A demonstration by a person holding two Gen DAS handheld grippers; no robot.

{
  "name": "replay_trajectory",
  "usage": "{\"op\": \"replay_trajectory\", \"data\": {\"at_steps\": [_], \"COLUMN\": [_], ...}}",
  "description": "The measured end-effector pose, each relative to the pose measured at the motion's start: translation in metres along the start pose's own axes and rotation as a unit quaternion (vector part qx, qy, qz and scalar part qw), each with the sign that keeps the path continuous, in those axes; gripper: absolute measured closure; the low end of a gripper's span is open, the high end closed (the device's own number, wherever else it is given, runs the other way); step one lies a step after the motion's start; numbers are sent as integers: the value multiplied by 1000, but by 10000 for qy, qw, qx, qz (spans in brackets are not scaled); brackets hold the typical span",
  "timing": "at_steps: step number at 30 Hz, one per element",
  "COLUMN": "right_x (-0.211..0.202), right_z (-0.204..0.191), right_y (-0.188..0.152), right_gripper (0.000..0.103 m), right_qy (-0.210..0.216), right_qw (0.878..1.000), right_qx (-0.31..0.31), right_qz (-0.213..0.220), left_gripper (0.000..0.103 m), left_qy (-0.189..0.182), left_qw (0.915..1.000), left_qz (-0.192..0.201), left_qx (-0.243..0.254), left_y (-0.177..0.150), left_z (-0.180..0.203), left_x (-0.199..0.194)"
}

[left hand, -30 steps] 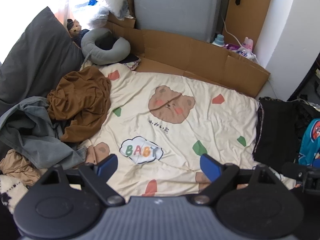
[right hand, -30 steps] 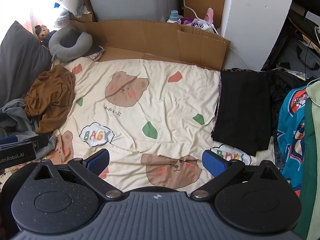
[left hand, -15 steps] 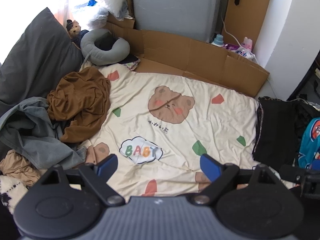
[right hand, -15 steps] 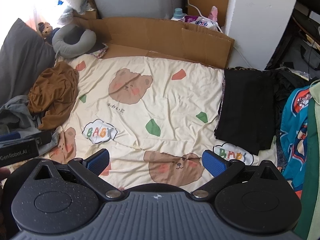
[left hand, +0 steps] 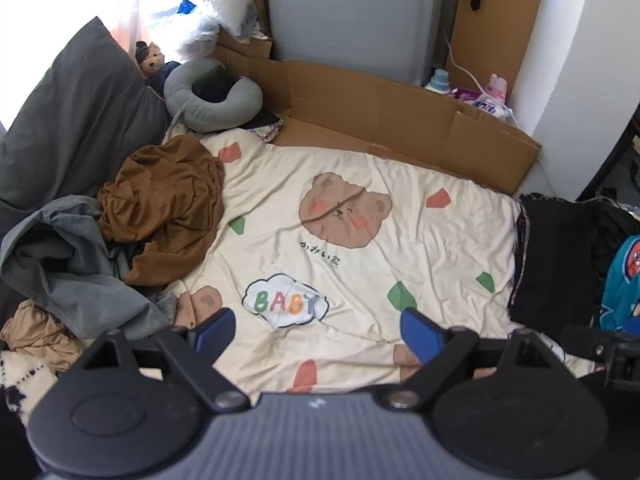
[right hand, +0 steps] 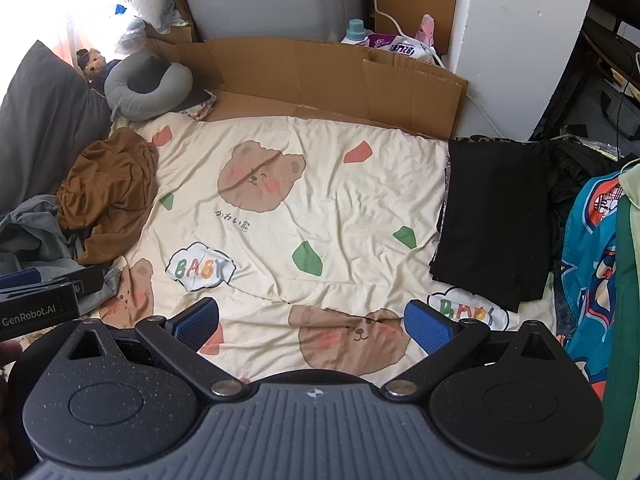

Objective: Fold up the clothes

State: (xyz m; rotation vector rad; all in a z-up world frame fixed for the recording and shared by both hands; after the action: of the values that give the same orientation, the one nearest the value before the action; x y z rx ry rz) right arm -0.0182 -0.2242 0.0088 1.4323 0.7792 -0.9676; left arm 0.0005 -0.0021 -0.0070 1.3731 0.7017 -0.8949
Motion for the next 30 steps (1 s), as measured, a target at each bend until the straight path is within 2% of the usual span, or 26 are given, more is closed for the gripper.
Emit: {"op": "replay_trajectory", "data": {"at_steps": [30], "right_x": [0], "right_z": [-1], "right_y": [0], "right_gripper": [1], "right_qy": [27], "right_qw": [10000], "right_qx": [-39], "right_qz": [0], "left_gripper": [12], "left_qy": [-51], "left_qw": [10000], "left_qz": [-33], "left_qx": [-34], "left_y": [2], "left_z": [0], "left_x": [3]}}
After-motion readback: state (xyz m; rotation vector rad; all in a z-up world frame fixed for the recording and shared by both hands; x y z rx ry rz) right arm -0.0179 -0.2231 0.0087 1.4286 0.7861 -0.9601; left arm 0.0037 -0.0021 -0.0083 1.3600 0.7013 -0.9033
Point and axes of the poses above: each gripper's, at about its wrist camera, not at the fingertips, and x roughly the way its jaws point, z to its right, y to its top, the point moved 1 cm from there along x, roughly the way its jaws point, and after that the axes turned 9 degrees about -y, right-handed, at the moved point
